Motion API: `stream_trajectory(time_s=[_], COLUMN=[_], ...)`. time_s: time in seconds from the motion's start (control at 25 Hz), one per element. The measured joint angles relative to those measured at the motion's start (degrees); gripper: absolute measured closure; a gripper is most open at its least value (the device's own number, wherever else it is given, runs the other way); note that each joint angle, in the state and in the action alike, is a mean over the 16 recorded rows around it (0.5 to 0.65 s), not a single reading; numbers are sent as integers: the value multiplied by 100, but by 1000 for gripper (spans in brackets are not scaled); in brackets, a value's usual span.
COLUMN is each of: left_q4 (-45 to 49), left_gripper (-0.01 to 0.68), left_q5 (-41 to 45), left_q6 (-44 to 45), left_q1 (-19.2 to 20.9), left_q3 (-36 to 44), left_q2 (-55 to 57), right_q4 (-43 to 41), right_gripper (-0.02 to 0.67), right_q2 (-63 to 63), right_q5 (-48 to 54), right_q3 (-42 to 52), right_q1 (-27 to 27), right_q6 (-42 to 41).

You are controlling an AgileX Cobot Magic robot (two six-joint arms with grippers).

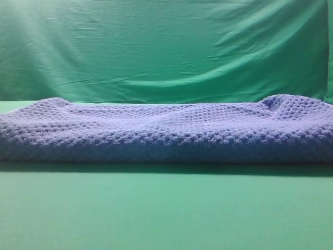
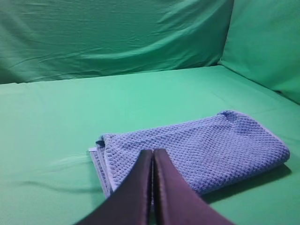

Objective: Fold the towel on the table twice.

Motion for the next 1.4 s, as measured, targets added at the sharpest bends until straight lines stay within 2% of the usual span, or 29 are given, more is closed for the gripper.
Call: stream_trajectory(time_s=[0.36, 0.84, 1.08, 1.4], left_q4=[274, 343, 173, 54], left_gripper=[673, 673, 673, 673], left_q5=[-479, -1804, -1903, -1813], left_q6=[-11, -12, -12, -12], left_q1=[0, 0, 0, 0], left_q3=[276, 1881, 2435, 2676], left_q2=[0, 0, 0, 0], right_q4=[102, 85, 73, 54], right_gripper=[649, 649, 649, 649], right_q2=[-225, -225, -225, -225], right_q5=[-557, -2208, -2434, -2316], right_q3=[556, 1831, 2112, 2228], right_q1=[0, 0, 0, 0], right_q6=[-49, -55, -62, -69])
